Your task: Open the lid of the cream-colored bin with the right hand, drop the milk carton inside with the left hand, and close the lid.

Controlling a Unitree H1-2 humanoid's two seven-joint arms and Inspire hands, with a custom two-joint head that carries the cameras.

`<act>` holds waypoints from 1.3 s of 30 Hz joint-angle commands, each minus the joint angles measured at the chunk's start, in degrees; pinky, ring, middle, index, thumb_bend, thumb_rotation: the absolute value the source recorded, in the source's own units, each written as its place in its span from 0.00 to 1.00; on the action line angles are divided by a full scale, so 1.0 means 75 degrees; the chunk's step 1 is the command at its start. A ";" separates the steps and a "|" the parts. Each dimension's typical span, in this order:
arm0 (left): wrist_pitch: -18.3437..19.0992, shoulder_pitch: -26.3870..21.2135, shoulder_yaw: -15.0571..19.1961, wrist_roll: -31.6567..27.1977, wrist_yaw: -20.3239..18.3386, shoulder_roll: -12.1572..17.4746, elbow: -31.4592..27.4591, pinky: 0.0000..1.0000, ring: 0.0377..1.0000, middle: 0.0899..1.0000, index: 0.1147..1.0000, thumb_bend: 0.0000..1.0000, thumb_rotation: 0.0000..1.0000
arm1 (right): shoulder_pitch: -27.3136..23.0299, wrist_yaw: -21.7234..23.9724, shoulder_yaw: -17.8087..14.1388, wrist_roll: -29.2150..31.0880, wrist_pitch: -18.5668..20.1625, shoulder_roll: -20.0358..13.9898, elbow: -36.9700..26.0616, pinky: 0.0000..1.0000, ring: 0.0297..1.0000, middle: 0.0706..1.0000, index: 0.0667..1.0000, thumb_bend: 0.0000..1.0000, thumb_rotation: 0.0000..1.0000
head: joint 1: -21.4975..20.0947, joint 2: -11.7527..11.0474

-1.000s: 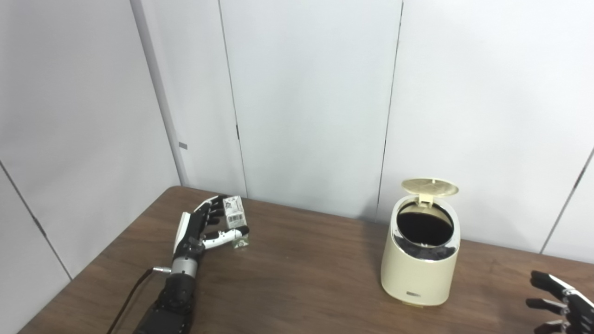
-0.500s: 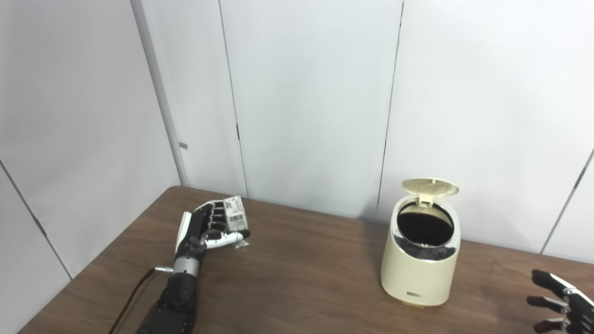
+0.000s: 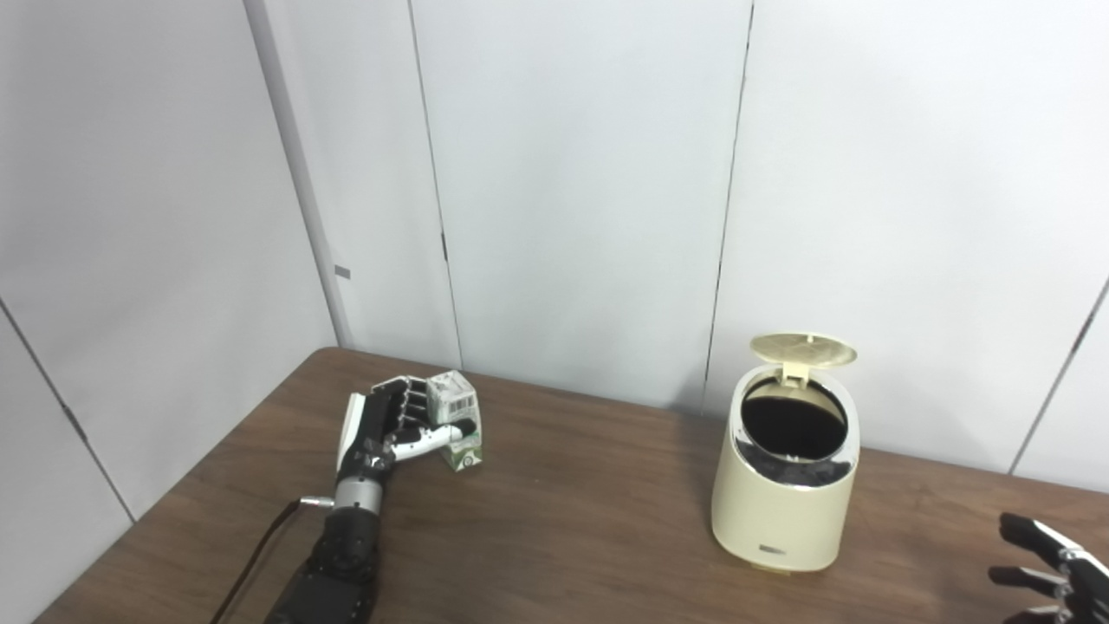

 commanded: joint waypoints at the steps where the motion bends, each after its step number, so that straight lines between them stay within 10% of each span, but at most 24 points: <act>1: -0.0233 -0.0162 -0.0064 0.0072 0.0211 -0.0058 -0.0170 0.45 0.47 0.42 0.45 0.52 0.00 | -0.0128 -0.0095 -0.0112 0.0034 -0.0165 -0.0058 -0.0242 0.52 0.74 0.87 0.85 0.92 0.45 | -0.0014 0.0016; 13: -0.0234 0.0118 -0.0172 -0.0189 -0.0360 -0.0365 -0.1989 0.47 0.49 0.43 0.45 0.52 0.00 | -0.0267 -0.0182 -0.0025 -0.0131 -0.0235 0.0072 -0.0129 0.59 0.78 0.89 0.87 0.88 0.41 | -0.0473 0.0019; 26: -0.0233 -0.0021 -0.0228 -0.0461 -0.1503 -0.0838 -0.4390 0.49 0.52 0.44 0.44 0.52 0.00 | -0.0436 -0.0179 0.0092 -0.0149 0.0750 0.0475 -0.0622 0.85 0.92 0.97 0.94 0.76 0.01 | -0.1375 -0.0005; 39: -0.0232 -0.0700 -0.0918 -0.0350 -0.2090 -0.1603 -0.5162 0.50 0.52 0.42 0.46 0.52 0.00 | -0.0575 -0.0279 0.0144 -0.0309 -0.0202 0.0464 0.0079 0.82 0.90 0.97 0.94 0.77 0.05 | -0.1978 -0.0015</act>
